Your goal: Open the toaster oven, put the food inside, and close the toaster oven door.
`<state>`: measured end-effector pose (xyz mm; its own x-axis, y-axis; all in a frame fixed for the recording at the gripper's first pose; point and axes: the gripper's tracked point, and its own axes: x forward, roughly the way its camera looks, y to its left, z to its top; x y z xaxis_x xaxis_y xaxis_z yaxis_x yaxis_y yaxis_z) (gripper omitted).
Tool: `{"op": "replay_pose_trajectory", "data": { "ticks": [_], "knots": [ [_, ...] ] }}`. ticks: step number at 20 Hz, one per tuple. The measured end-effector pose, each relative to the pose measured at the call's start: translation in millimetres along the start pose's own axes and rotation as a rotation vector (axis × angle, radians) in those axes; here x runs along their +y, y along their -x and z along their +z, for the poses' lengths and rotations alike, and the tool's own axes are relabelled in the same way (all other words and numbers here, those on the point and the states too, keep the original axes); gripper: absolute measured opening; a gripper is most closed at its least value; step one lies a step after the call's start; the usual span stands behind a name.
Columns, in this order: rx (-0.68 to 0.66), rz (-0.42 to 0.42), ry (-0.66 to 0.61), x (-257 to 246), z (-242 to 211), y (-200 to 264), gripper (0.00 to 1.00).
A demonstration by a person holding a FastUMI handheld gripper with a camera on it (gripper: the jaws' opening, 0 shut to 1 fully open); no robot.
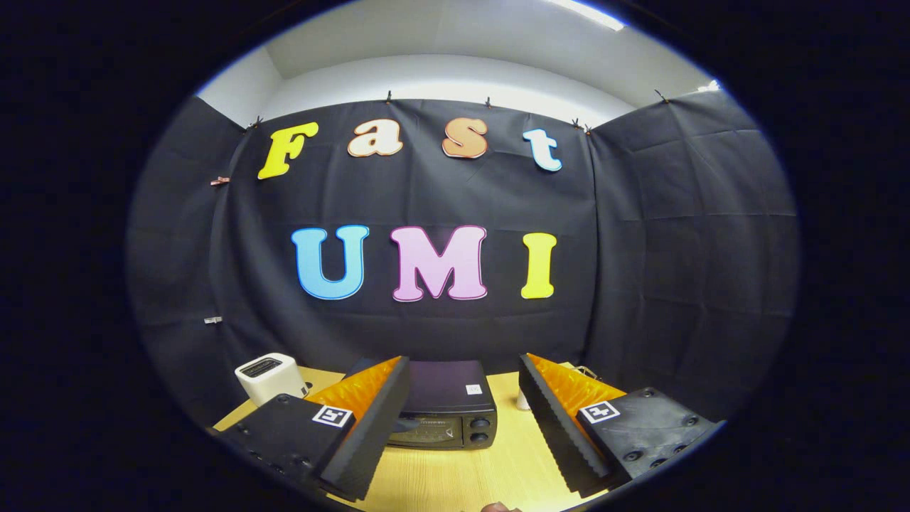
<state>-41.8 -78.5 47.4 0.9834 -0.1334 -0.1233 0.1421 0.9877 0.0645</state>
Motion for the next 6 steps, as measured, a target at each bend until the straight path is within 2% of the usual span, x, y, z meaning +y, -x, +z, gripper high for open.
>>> {"op": "replay_pose_trajectory", "data": {
  "ticks": [6],
  "knots": [
    [-0.003, -0.013, -0.006, 8.1, 2.7, -4.1, 1.00]
  ]
}}
